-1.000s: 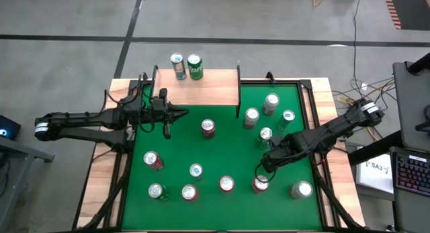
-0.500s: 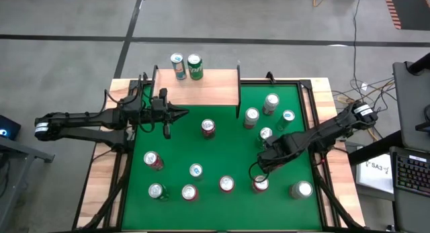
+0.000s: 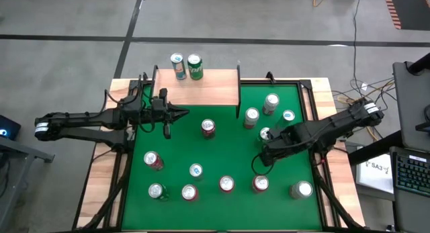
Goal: Place canned beverage on shelf
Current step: Put the red can on the shelf
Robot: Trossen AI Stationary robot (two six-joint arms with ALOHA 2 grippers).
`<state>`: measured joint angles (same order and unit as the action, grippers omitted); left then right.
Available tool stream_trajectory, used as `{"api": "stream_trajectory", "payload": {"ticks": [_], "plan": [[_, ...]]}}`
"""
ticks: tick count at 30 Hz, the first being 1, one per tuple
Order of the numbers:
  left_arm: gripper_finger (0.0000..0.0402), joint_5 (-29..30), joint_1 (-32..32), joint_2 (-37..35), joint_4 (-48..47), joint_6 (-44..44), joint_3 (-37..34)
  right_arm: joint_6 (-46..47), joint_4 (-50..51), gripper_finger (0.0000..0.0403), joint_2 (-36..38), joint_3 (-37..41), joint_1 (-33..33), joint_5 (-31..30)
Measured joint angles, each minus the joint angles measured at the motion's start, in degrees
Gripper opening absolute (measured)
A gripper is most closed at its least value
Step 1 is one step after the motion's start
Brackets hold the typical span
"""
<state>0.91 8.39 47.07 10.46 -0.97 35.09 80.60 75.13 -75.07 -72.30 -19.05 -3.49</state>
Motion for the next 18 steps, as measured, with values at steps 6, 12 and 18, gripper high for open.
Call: {"api": "stream_trajectory", "payload": {"ticks": [6, 12, 18], "plan": [[0.0000, 0.0, 0.0, 0.0, -0.2, 0.0, 0.0, -4.1, 1.5, 0.0290, 0.0, -9.3, 0.0, -7.2], [0.0000, 0.0, 0.0, 0.0, -0.3, 0.0, 0.0, -12.0, 1.3, 0.0290, -1.2, -17.8, 1.1, -15.5], [0.0000, 0.0, 0.0, 0.0, -0.3, 0.0, 0.0, -25.1, 0.5, 0.0290, -4.2, -24.8, 6.7, -19.4]]}}
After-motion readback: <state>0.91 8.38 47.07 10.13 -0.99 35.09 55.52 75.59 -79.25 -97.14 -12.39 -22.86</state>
